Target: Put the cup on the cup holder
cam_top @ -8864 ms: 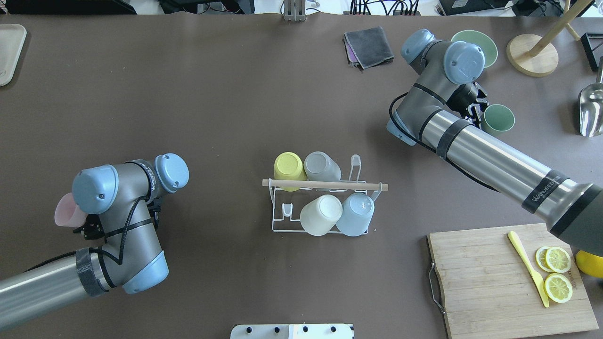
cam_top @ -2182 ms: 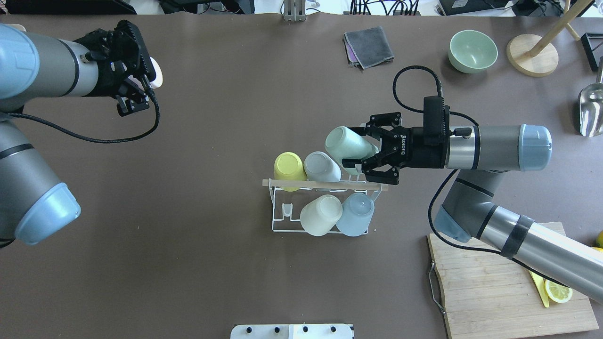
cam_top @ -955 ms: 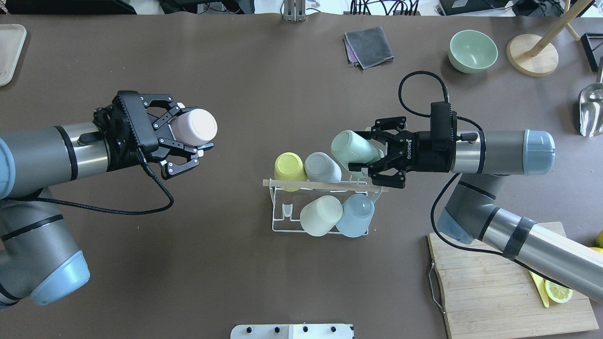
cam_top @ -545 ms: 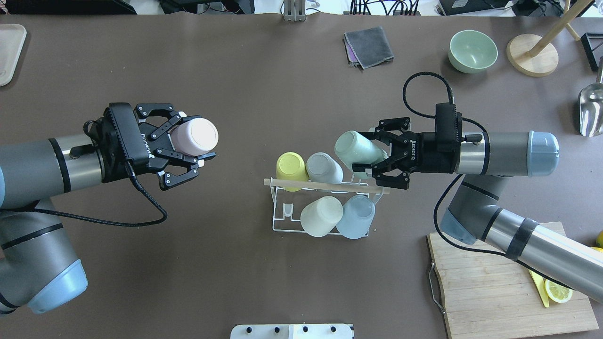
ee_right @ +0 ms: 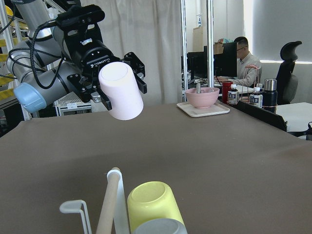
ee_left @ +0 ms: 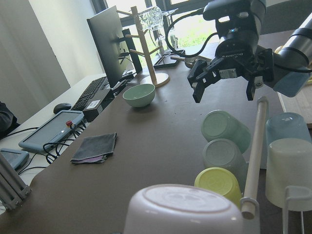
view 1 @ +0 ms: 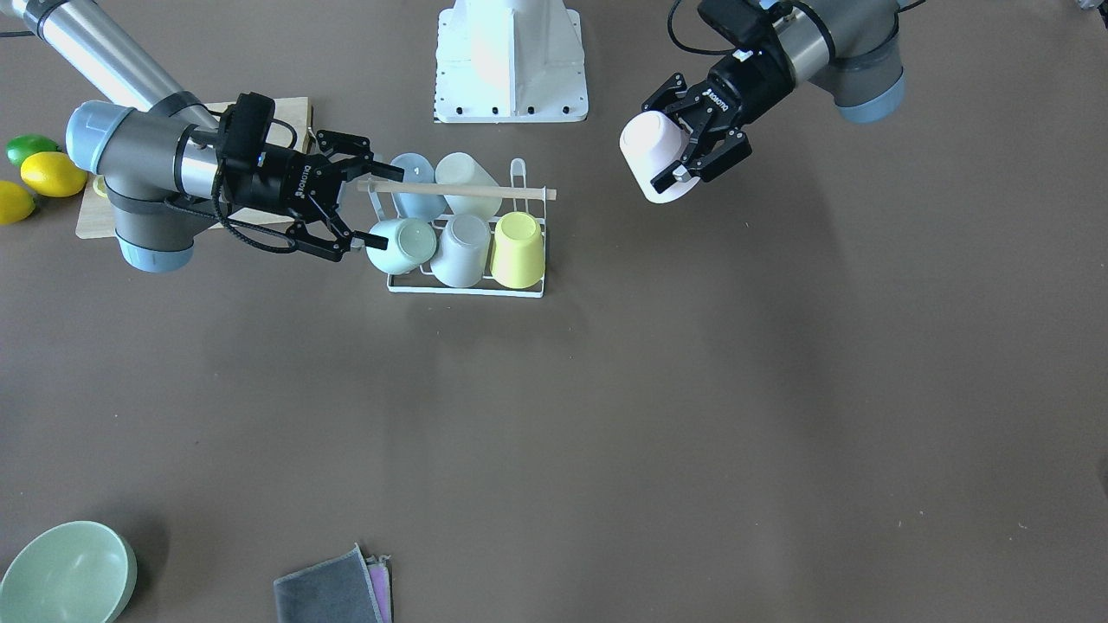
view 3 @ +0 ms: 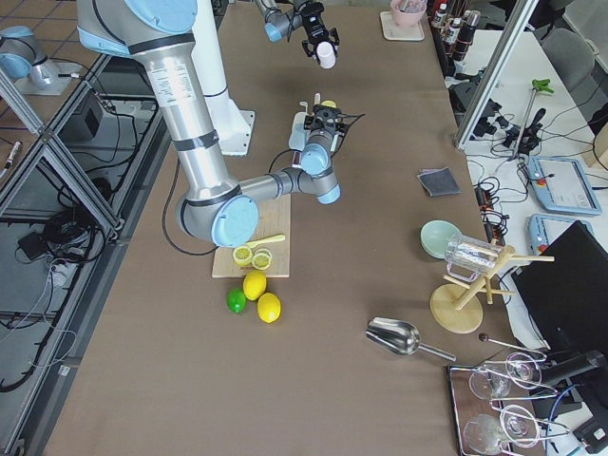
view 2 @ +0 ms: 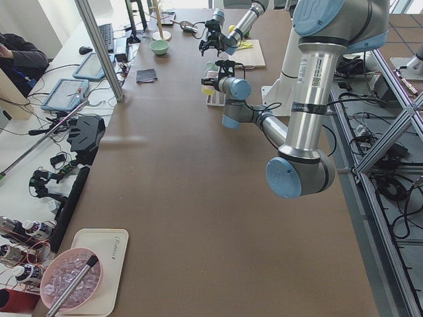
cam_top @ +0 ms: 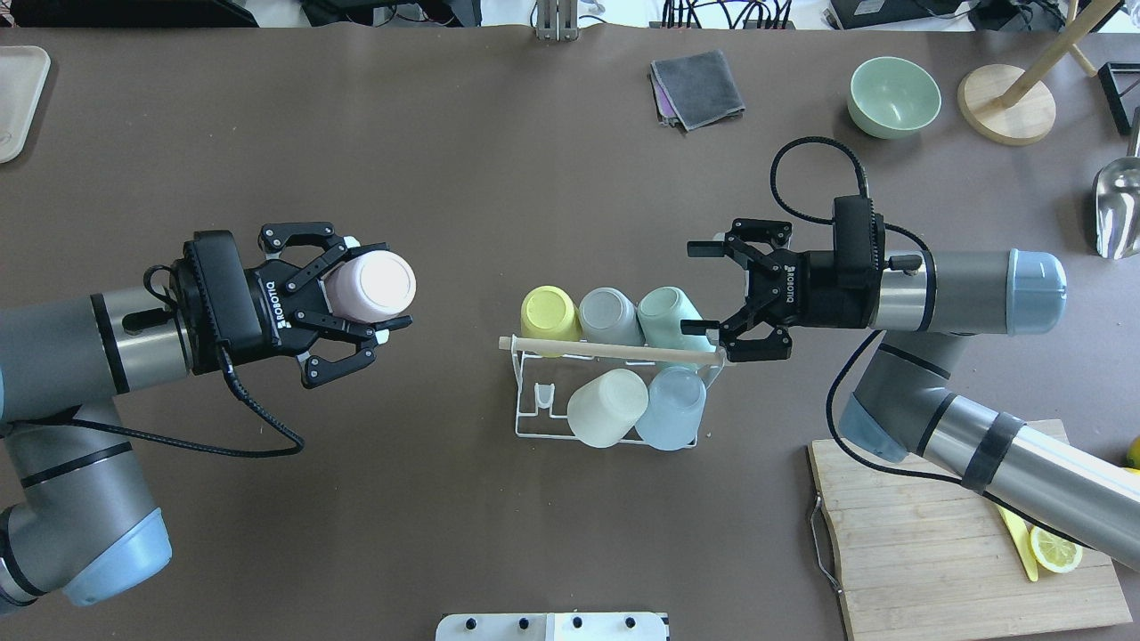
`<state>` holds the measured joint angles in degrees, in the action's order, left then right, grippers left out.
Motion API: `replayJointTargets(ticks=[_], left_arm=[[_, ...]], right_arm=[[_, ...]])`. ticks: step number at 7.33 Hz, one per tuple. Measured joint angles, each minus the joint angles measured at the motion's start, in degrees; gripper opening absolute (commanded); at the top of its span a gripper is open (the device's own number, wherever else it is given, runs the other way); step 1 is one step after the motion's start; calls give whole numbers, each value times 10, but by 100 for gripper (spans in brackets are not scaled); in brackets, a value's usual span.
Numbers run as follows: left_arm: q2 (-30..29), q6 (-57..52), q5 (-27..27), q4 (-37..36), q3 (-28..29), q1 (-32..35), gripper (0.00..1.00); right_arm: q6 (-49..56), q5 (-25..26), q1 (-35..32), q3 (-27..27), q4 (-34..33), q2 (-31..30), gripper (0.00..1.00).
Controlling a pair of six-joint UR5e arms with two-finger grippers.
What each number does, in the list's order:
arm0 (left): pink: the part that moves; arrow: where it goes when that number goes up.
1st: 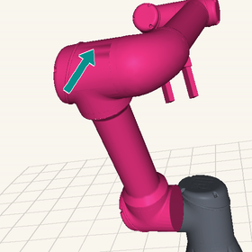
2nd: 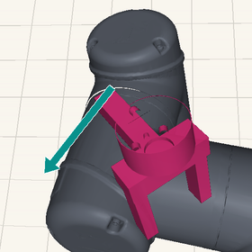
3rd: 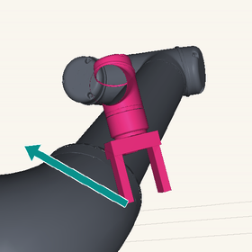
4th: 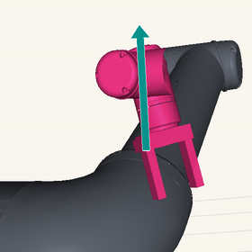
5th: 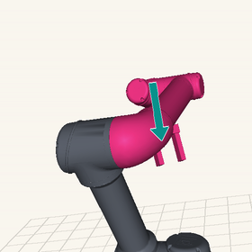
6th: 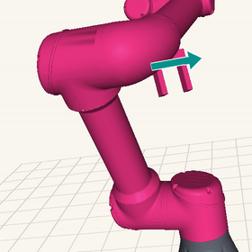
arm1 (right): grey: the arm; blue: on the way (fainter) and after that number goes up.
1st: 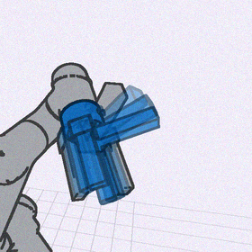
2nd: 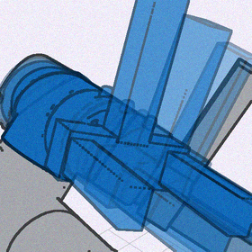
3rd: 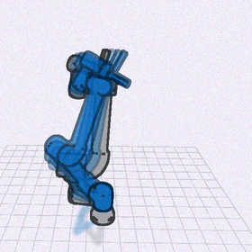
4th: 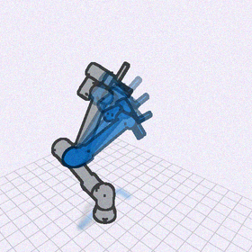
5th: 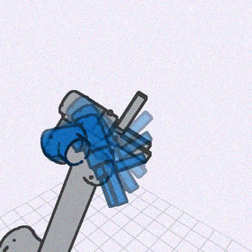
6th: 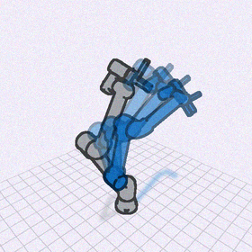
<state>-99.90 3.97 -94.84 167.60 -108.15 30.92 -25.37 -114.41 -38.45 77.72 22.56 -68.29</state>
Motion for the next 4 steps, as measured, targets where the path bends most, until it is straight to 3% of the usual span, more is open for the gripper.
replayJointTargets(ticks=[2, 4], left_arm=[[-6, 0, 0, 57, 3, -26, 36], [-36, 27, 0, 109, 15, -69, 36]], right_arm=[[-1, -18, -14, 2, 0, -3, 100], [-3, -85, -55, 4, -21, -15, 100]])
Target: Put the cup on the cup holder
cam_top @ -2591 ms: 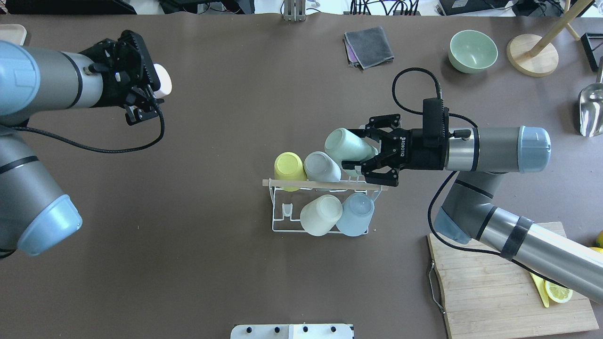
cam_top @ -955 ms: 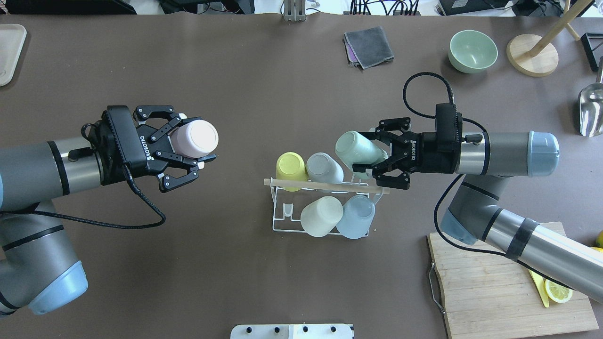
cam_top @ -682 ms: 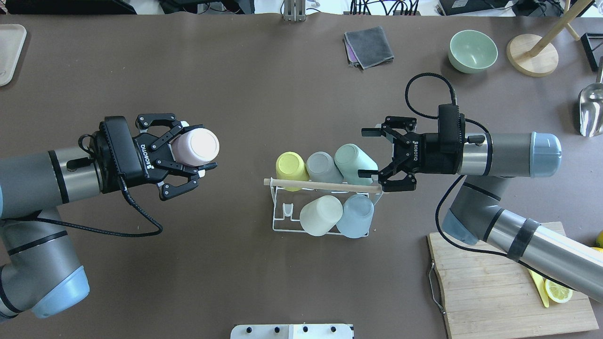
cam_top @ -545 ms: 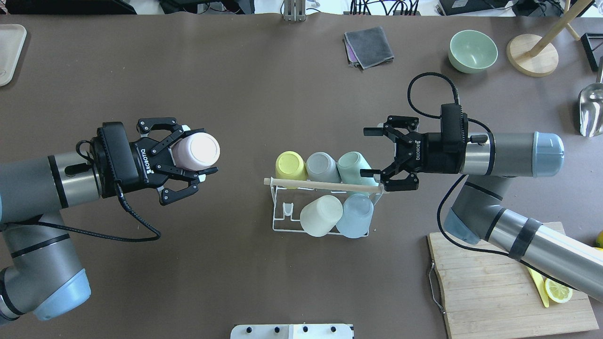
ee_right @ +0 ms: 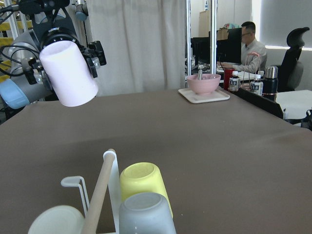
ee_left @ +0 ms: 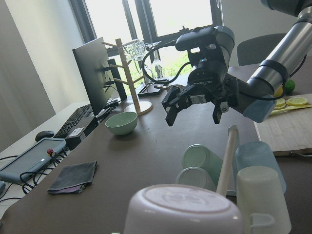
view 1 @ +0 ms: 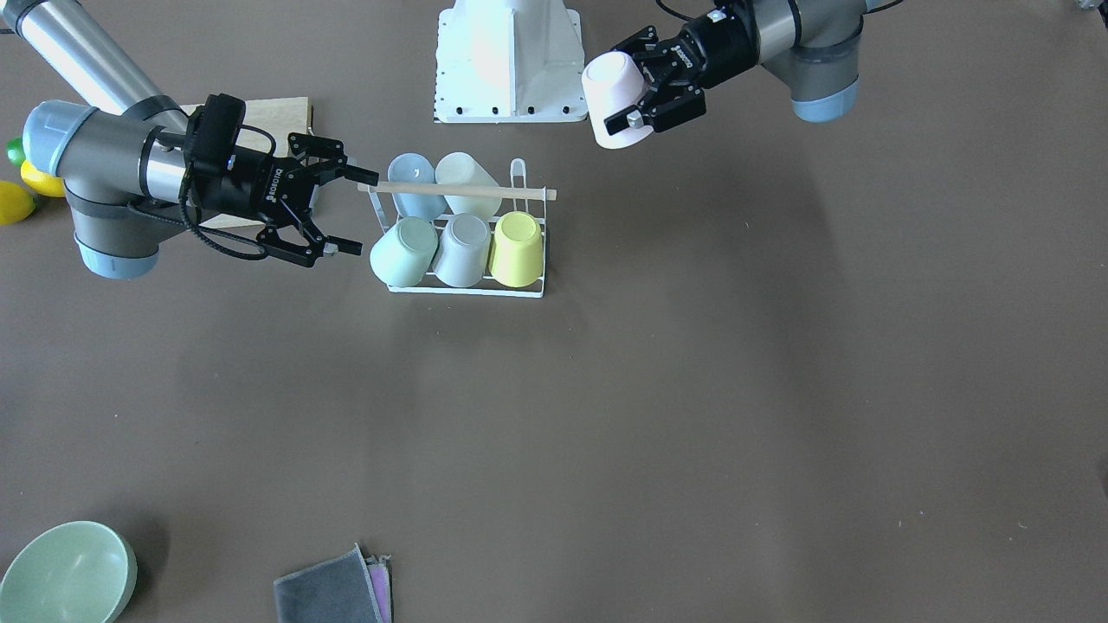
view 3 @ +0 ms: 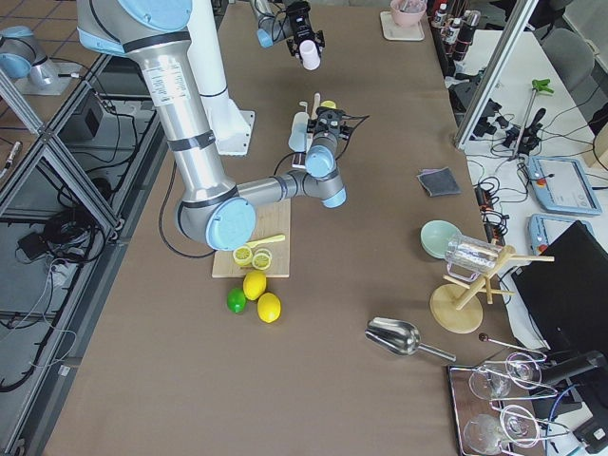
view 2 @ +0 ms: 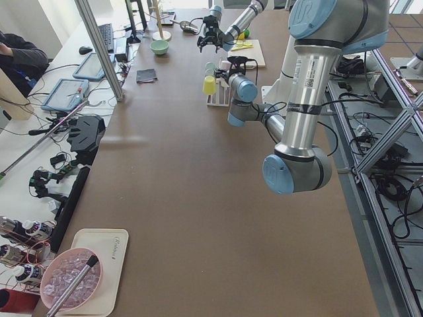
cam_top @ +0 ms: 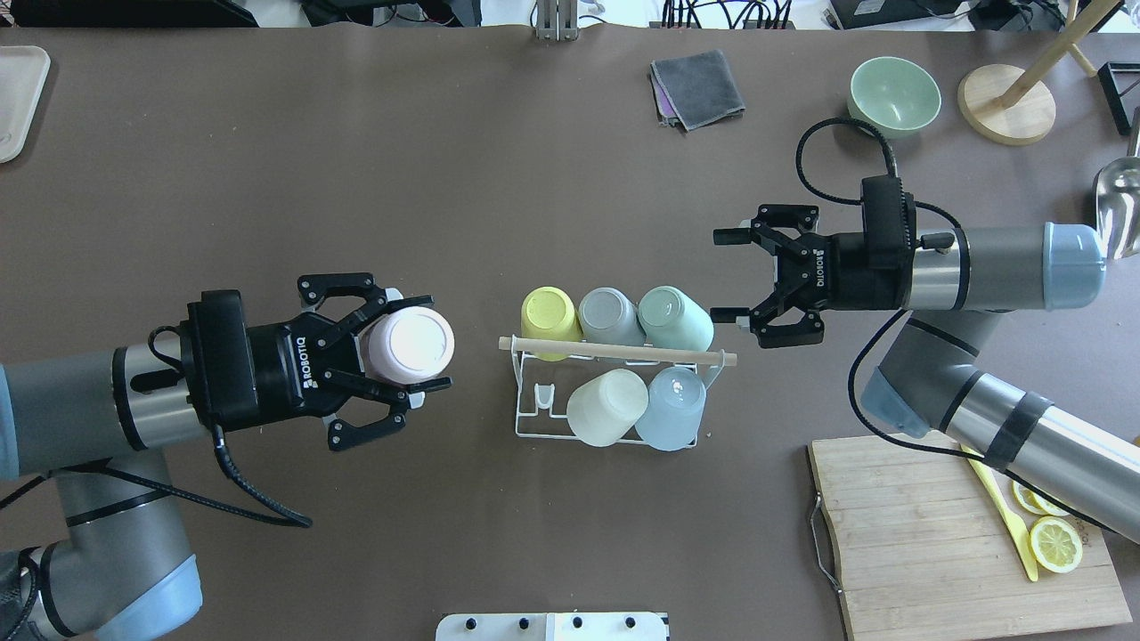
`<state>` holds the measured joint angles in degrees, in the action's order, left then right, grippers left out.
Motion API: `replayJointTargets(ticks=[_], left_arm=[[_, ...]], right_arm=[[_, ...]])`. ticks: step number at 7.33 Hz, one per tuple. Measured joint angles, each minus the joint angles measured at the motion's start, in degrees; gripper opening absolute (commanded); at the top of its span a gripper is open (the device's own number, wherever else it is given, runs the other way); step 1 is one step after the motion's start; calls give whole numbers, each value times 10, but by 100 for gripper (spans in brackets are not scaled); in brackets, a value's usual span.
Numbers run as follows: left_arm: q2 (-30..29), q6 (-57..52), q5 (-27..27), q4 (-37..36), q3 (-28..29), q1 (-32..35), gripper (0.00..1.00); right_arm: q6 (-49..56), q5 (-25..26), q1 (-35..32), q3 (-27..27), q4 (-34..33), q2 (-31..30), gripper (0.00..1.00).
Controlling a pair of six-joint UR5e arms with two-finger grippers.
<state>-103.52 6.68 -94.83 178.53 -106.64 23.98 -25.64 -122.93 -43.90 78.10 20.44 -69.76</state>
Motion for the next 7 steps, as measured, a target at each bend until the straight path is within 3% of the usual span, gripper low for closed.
replayJointTargets(ticks=[2, 3, 5, 7], left_arm=[[-63, 36, 1, 46, 64, -25, 36], [-88, 40, 1, 54, 96, -30, 36], [-121, 41, 1, 59, 139, -34, 36], [-134, 39, 5, 57, 162, -36, 36]], right_arm=[[-1, -85, -65, 1, -91, -18, 100], [0, -102, -95, 1, -150, -27, 100], [5, -110, -134, 9, -270, -49, 100], [6, -110, -169, 49, -397, -92, 100]])
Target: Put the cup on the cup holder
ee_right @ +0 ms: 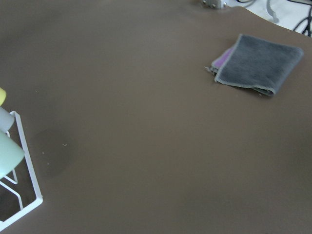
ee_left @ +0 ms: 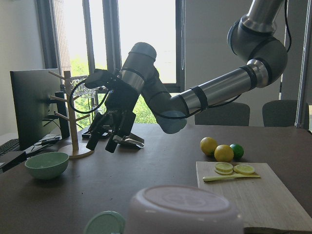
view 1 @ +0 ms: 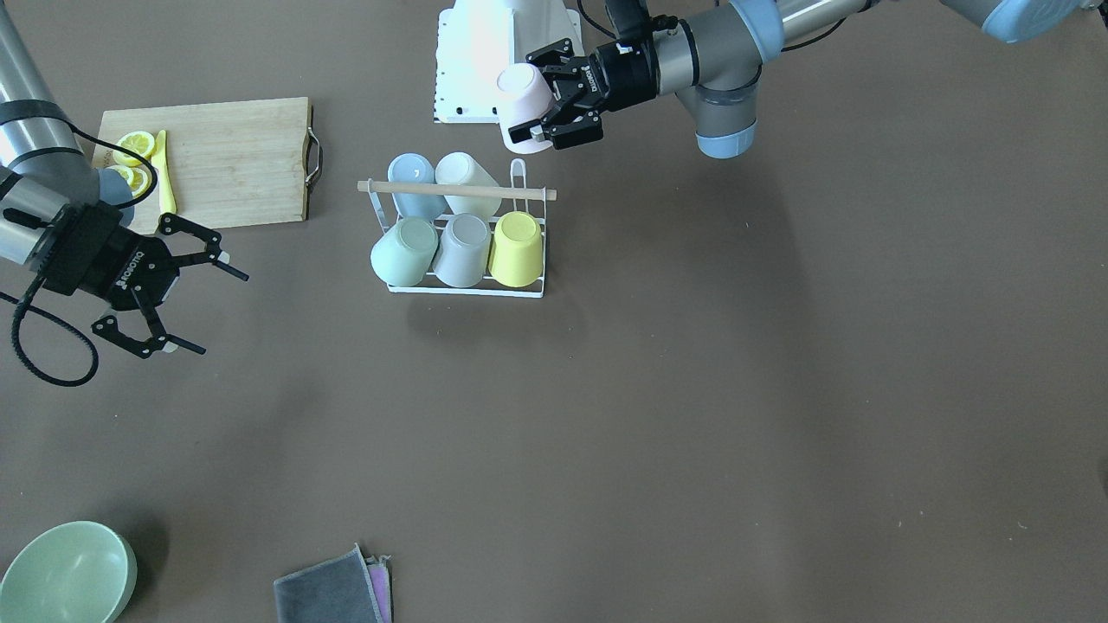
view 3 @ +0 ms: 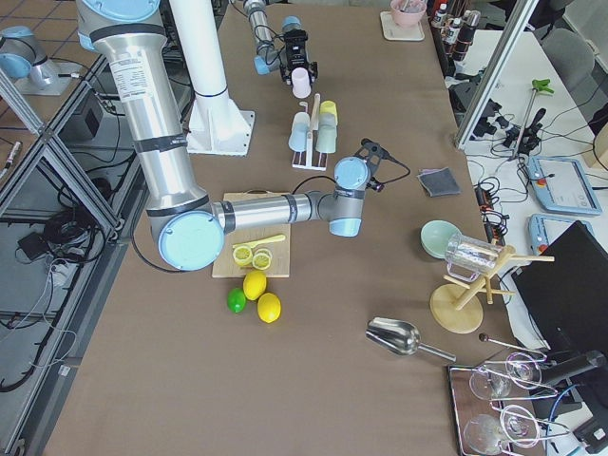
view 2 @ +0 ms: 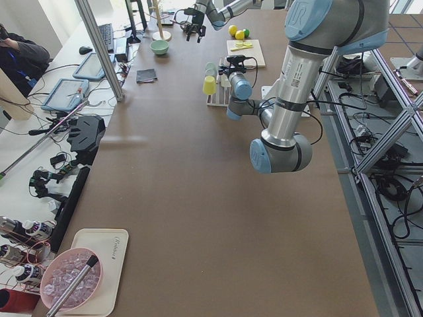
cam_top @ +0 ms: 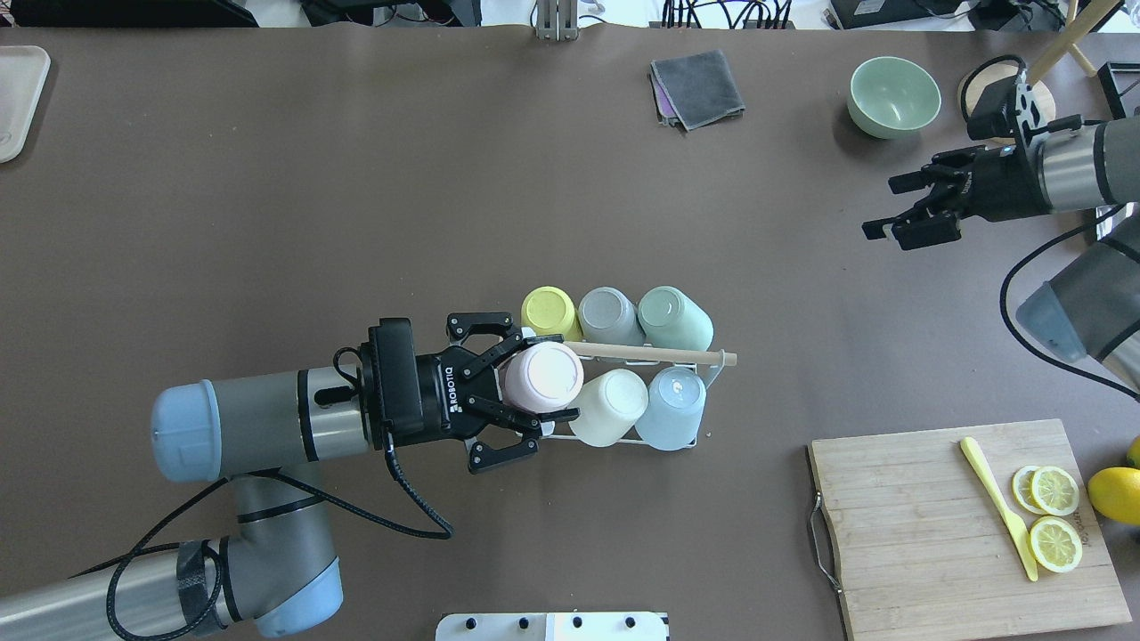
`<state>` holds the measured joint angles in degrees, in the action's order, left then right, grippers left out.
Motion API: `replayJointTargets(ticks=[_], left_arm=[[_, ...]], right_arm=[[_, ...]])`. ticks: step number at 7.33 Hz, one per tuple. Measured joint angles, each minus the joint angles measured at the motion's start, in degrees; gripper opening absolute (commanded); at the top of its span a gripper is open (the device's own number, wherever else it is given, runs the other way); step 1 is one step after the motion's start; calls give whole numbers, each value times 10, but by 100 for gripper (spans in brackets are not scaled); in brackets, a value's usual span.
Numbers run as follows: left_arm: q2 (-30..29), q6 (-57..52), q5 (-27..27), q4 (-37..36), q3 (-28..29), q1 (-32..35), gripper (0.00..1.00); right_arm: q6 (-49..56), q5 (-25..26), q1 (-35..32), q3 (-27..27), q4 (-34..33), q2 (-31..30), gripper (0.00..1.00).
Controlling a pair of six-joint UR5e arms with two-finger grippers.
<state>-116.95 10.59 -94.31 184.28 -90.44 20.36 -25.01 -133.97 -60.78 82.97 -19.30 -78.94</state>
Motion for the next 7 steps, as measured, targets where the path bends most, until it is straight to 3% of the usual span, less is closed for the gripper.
replayJointTargets(ticks=[4, 7], left_arm=[[-15, 0, 6, -6, 32, -3, 38], [-17, -1, 6, -7, 38, -6, 41]], right_arm=[[3, 10, -55, 119, -310, -95, 100], [42, 31, -119, 138, -543, -117, 100]])
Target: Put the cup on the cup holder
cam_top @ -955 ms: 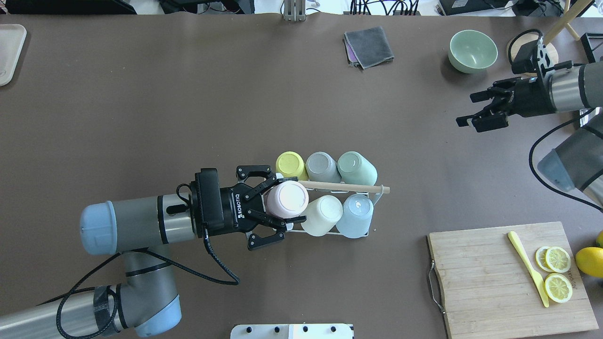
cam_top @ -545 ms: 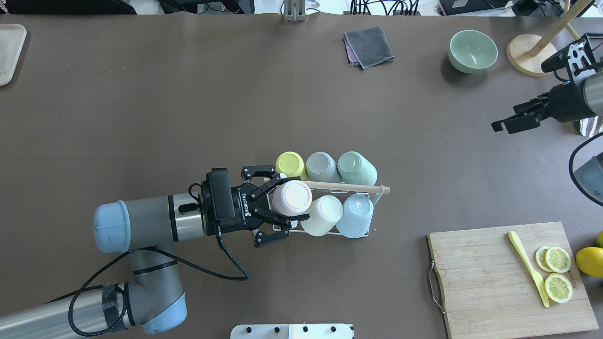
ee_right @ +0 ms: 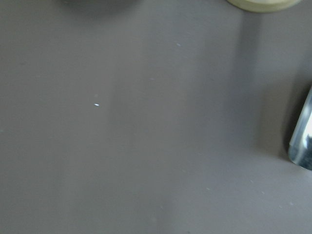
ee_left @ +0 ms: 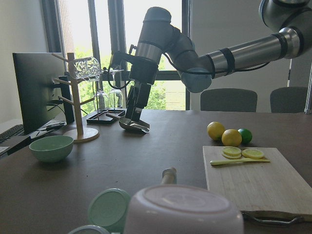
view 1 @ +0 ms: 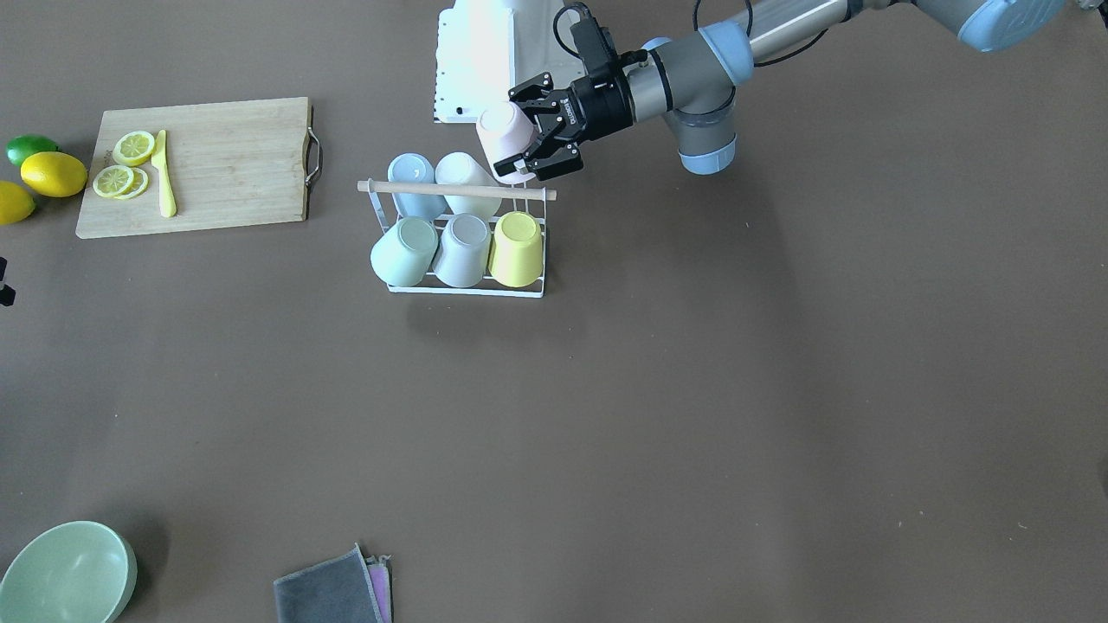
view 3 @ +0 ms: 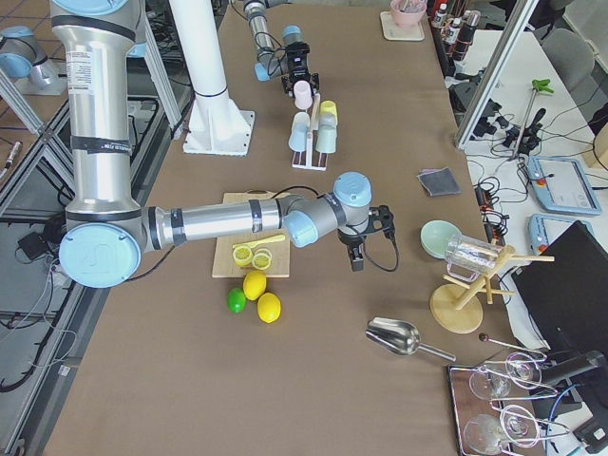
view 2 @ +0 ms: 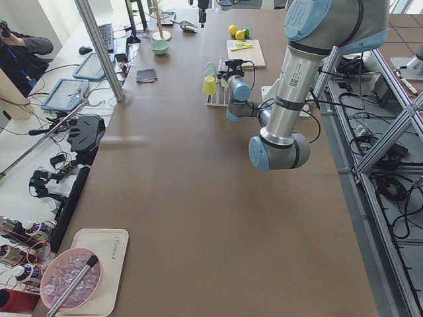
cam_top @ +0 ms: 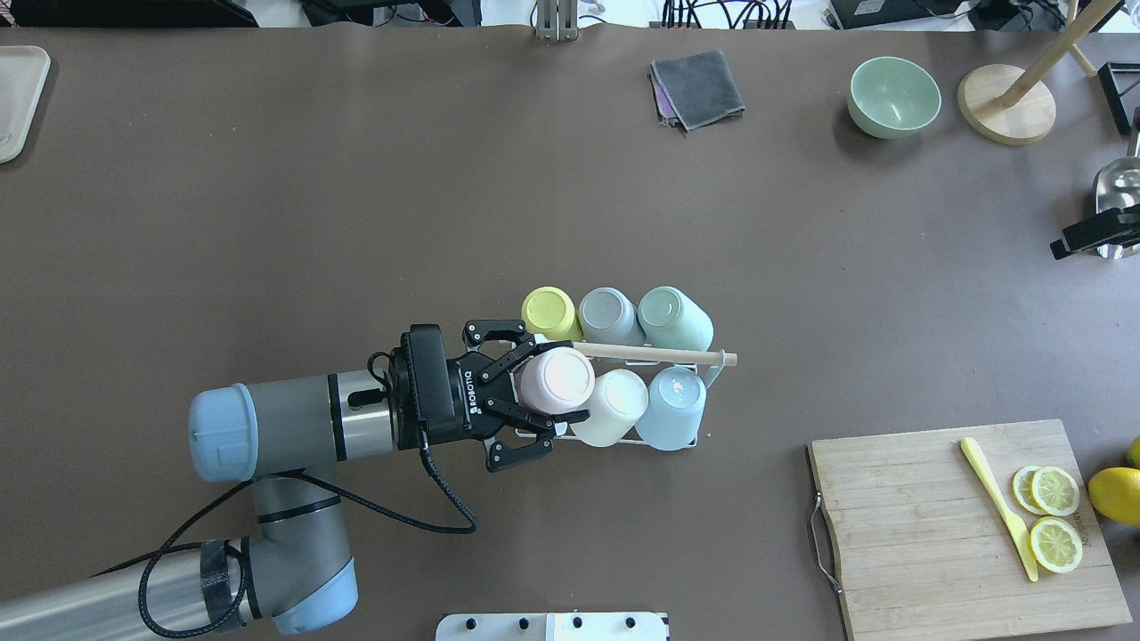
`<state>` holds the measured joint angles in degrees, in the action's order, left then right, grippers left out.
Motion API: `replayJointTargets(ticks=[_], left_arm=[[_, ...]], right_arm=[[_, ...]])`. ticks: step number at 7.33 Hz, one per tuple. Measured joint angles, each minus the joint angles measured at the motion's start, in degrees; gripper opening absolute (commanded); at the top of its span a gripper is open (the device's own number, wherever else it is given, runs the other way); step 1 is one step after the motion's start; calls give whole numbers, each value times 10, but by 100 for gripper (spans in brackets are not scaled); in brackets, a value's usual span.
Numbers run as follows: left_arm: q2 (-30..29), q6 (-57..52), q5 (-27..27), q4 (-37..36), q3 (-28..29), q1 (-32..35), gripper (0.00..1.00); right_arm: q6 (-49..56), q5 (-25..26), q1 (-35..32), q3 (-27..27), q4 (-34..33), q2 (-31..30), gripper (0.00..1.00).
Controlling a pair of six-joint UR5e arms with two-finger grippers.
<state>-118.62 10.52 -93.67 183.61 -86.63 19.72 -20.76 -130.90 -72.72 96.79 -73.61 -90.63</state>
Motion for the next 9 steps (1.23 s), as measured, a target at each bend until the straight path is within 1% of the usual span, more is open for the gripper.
replayJointTargets(ticks=[1, 3, 4, 6, 9], left_arm=[[0, 0, 0, 0, 0, 0, 42], [0, 0, 0, 0, 2, 0, 43], [0, 0, 0, 0, 3, 0, 98], [0, 0, 0, 1, 4, 0, 99], [0, 1, 3, 6, 2, 0, 99]], right_arm=[[20, 6, -19, 0, -64, -1, 100], [57, 17, -62, -2, -171, -3, 100], [76, 17, -83, -3, -212, -5, 100], [143, 17, -114, -6, -238, -22, 100], [169, 3, -154, -9, -240, -36, 100]])
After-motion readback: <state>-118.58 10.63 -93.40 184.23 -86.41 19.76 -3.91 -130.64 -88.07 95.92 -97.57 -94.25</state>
